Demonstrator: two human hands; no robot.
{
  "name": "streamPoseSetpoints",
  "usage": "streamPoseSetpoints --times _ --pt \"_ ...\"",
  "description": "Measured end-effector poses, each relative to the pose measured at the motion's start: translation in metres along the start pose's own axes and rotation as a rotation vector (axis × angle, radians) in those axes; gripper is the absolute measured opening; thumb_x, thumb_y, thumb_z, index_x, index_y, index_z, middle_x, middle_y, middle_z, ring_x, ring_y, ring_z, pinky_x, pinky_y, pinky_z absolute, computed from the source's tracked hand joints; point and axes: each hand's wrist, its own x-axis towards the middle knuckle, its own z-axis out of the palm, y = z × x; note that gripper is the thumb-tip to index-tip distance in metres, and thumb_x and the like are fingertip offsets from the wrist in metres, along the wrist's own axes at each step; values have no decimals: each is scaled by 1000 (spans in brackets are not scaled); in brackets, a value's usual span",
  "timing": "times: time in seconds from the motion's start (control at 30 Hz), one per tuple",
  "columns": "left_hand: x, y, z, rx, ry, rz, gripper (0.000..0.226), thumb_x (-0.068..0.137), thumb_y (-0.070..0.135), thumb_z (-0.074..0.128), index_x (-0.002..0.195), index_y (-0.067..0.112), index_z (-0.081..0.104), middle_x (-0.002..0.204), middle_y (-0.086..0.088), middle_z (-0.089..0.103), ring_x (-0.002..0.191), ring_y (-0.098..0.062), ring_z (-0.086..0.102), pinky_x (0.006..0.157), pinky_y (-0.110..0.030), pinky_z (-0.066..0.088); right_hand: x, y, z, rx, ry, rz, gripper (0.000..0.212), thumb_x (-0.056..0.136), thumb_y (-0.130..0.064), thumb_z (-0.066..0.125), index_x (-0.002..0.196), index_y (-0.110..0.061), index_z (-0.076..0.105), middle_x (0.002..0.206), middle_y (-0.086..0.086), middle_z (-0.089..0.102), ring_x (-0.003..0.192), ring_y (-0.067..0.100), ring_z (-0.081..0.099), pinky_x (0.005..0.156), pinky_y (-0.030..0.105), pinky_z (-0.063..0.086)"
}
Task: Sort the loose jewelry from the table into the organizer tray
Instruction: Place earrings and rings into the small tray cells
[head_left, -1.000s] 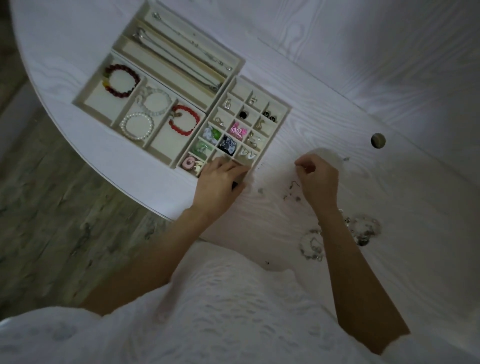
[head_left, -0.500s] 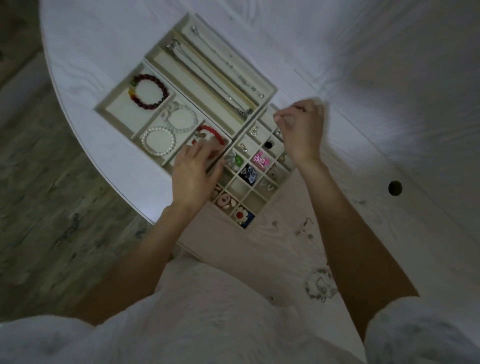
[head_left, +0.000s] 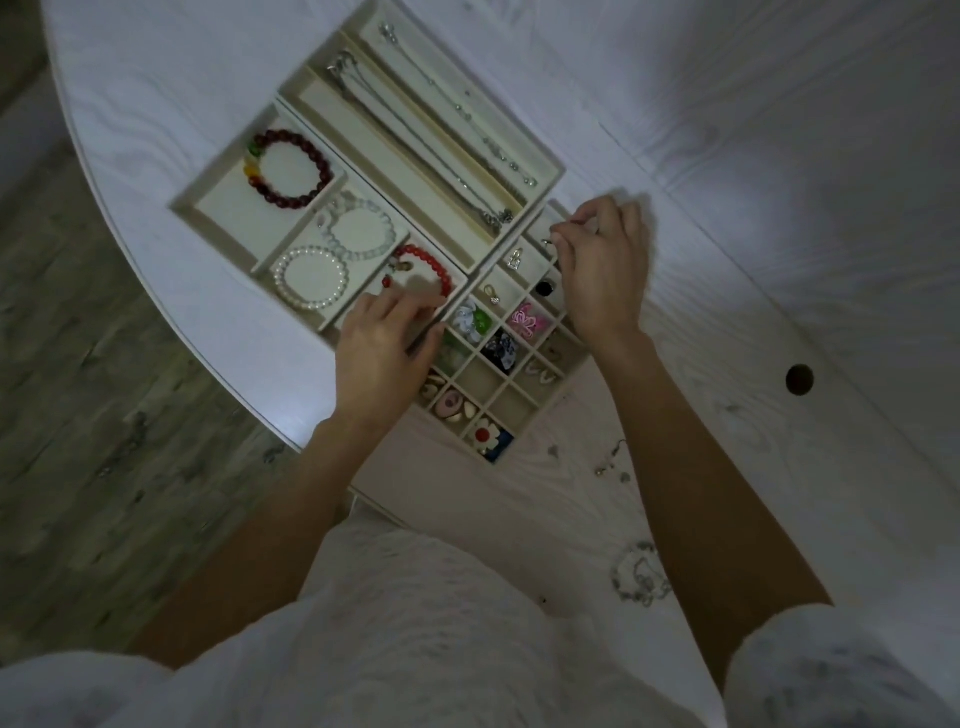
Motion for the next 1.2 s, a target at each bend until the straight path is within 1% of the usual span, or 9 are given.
streamPoseSetpoints --times 0.17,0.33,0.57,0.67,0.8,0.9,1.0,1.1,1.2 --pt "1 0 0 -9 5 17 25 86 25 57 104 10 66 97 -8 65 86 -24 54 77 -27 35 10 -1 -7 -35 -8 -38 10 81 -15 65 81 -11 74 94 9 58 93 29 51 80 34 40" --pt "3 -2 1 -7 -4 23 22 85 21 61 104 10 66 97 -7 64 86 -24 54 77 -27 35 20 -6 -6 -95 -90 -33 10 79 -12 65 78 -9 74 98 8 56 98 28 48 82 33 37" --pt "3 -1 1 -13 2 25 21 83 13 68 103 8 66 96 -9 64 84 -25 55 76 -28 36 18 -15 4 -90 -20 34 18 84 -25 63 88 -10 74 101 5 57 100 24 47 86 31 35" --pt "4 -1 1 5 -5 33 20 83 15 67 102 8 66 94 -9 64 82 -26 57 75 -32 40 18 -17 4 -84 -22 55 19 87 -24 61 90 -11 74 104 4 57 102 23 46 87 29 33" --pt "3 -1 1 42 3 45 20 83 14 68 102 8 65 95 -9 65 83 -27 59 76 -32 38 12 -19 -7 -21 4 60 21 89 -24 59 93 -9 73 103 6 57 100 23 47 86 28 33" --pt "2 0 3 13 -8 37 22 86 14 65 107 7 64 97 -10 63 83 -26 58 74 -37 47 -4 -9 -22 61 26 131 22 92 -21 56 97 -7 72 106 9 56 100 22 48 87 22 34" --pt "2 3 6 23 4 80 27 88 12 60 114 7 62 103 -13 61 88 -28 57 74 -40 48 -40 10 -35 209 30 239 20 93 -19 54 97 -6 69 103 10 55 95 20 49 75 16 30" --pt "3 18 9 61 -23 193 29 87 17 59 115 11 62 105 -12 61 93 -28 55 78 -36 43 -91 42 -44 284 57 365 18 93 -19 54 96 -9 69 97 7 58 86 21 55 71 21 35" --pt "7 38 12 86 -126 270 32 86 33 54 109 14 66 99 -8 65 88 -28 58 75 -35 42 -135 74 -49 220 65 496 17 94 -14 53 101 -11 68 96 8 63 84 21 58 74 25 41"
